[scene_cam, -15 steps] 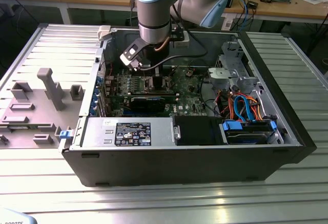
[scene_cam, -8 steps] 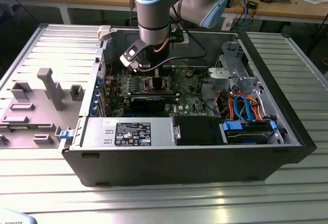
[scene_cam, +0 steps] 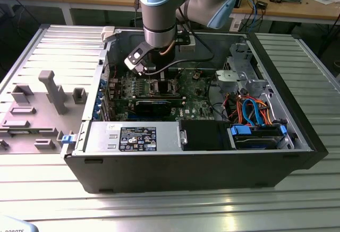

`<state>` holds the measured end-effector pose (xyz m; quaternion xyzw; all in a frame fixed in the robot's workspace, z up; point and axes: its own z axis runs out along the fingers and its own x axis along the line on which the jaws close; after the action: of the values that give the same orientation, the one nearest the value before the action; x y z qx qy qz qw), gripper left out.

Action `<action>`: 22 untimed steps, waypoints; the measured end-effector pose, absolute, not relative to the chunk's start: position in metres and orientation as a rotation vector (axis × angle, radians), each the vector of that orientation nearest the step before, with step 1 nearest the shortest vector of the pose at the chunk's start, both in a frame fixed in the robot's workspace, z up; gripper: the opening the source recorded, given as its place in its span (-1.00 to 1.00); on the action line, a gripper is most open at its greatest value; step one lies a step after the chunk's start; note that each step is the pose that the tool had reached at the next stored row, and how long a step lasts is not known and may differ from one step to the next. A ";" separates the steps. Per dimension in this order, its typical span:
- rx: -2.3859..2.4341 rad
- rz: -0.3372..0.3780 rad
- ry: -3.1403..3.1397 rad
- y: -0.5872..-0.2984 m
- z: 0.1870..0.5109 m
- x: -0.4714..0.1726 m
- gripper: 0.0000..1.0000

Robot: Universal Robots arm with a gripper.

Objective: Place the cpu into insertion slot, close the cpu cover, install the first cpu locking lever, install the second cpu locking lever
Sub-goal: 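Place the cpu into insertion slot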

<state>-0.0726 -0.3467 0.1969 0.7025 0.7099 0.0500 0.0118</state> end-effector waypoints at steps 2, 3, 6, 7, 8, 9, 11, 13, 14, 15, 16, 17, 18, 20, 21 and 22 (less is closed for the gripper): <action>2.190 0.156 2.214 -0.347 0.197 -0.073 0.08; 2.190 0.156 2.214 -0.347 0.197 -0.073 0.08; 2.190 0.156 2.214 -0.347 0.197 -0.073 0.08; 2.190 0.156 2.214 -0.347 0.197 -0.073 0.08; 2.191 0.157 2.214 -0.347 0.196 -0.073 0.08; 2.191 0.158 2.214 -0.346 0.196 -0.073 0.11; 2.191 0.157 2.214 -0.347 0.196 -0.073 0.22; 2.190 0.156 2.214 -0.347 0.196 -0.073 0.22; 2.193 0.156 2.211 -0.347 0.197 -0.073 0.22; 2.197 0.156 2.207 -0.347 0.197 -0.075 0.22; 2.202 0.155 2.201 -0.344 0.197 -0.076 0.22; 2.212 0.155 2.191 -0.341 0.197 -0.076 0.22; 2.213 0.156 2.190 -0.341 0.197 -0.076 0.22; 2.213 0.156 2.189 -0.341 0.197 -0.076 0.22; 2.214 0.156 2.189 -0.341 0.197 -0.076 0.22; 2.214 0.157 2.189 -0.342 0.197 -0.076 0.22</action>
<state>-0.0761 -0.3422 0.1967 0.7101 0.7022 0.0503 0.0121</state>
